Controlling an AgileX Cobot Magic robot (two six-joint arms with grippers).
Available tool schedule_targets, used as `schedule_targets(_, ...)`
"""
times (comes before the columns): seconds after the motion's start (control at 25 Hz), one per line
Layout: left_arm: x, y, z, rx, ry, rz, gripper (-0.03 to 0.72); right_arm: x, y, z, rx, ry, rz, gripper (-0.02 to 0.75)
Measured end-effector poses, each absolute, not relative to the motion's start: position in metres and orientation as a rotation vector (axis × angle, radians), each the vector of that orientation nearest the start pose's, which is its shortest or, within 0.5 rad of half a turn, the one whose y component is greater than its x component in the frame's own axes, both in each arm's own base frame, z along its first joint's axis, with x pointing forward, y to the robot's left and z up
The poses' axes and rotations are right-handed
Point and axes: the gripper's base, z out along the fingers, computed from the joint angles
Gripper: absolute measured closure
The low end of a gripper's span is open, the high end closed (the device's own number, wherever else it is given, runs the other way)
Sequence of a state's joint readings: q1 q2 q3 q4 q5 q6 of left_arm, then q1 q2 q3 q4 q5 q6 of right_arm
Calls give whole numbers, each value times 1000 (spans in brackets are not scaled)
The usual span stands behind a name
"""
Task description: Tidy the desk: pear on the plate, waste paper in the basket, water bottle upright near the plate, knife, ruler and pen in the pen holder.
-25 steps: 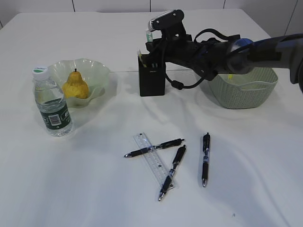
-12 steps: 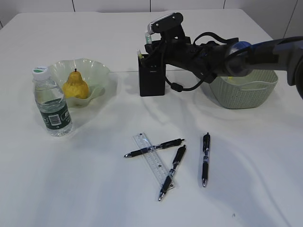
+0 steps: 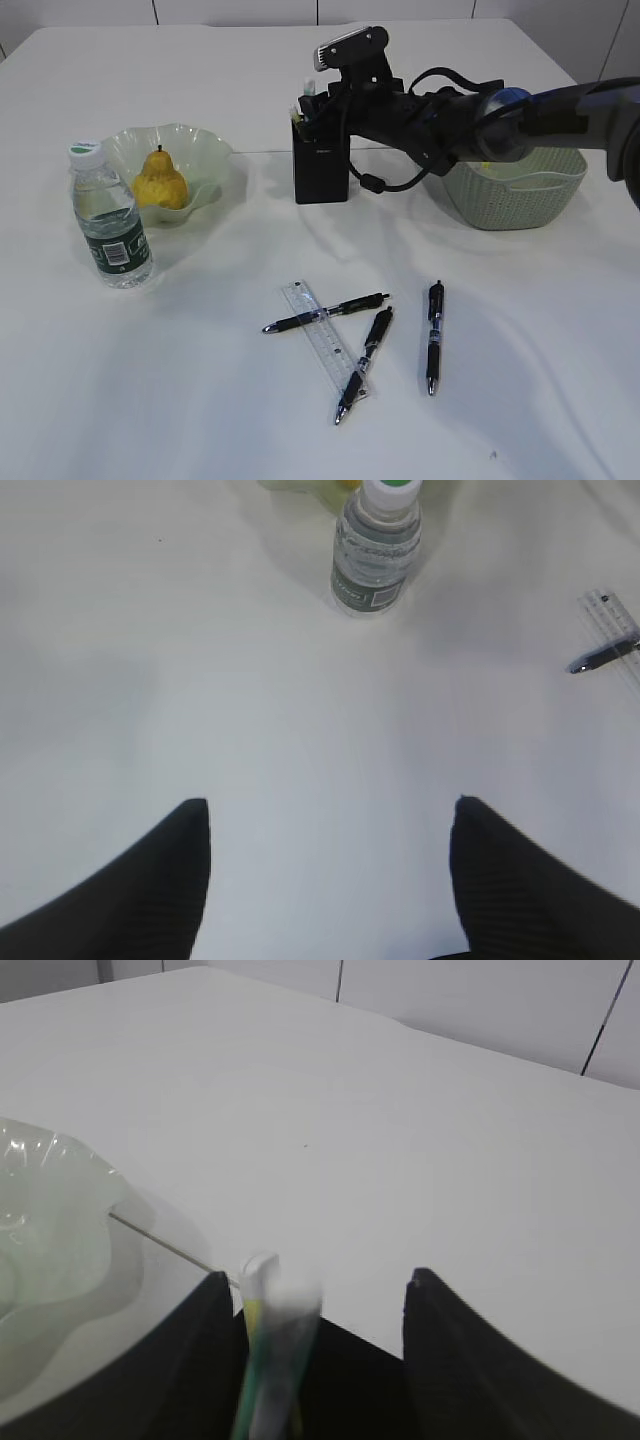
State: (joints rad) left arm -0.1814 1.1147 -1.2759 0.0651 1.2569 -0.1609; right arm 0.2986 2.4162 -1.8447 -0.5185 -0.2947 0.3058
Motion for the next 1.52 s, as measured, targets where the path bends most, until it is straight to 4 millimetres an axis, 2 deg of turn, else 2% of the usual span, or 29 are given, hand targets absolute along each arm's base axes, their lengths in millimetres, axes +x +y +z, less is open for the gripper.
schedule_targets(0.16, 194, -30, 400, 29, 2576, -41, 161, 529, 176, 164, -506, 1724, 221, 279)
schedule_targets(0.36, 194, -30, 400, 29, 2576, -41, 161, 529, 174, 162, -484, 1758, 222, 272)
schedule_targets(0.44, 194, -30, 400, 29, 2576, -41, 161, 528, 173, 167, -463, 1769, 227, 272)
schedule_targets(0.76, 198, -31, 397, 30, 2589, -38, 161, 516, 160, 229, -360, 1848, 160, 278)
schedule_targets(1.0, 198, -31, 397, 30, 2589, -38, 161, 501, 145, 263, -302, 1960, 56, 279)
schedule_targets(1.16, 198, -31, 397, 30, 2589, -38, 161, 489, 137, 275, -372, 2052, -88, 279)
schedule_targets(1.36, 198, -31, 397, 30, 2589, -38, 161, 470, 135, 278, -533, 2210, -262, 279)
schedule_targets(1.52, 198, -31, 397, 30, 2589, -38, 161, 450, 142, 277, -619, 2380, -263, 278)
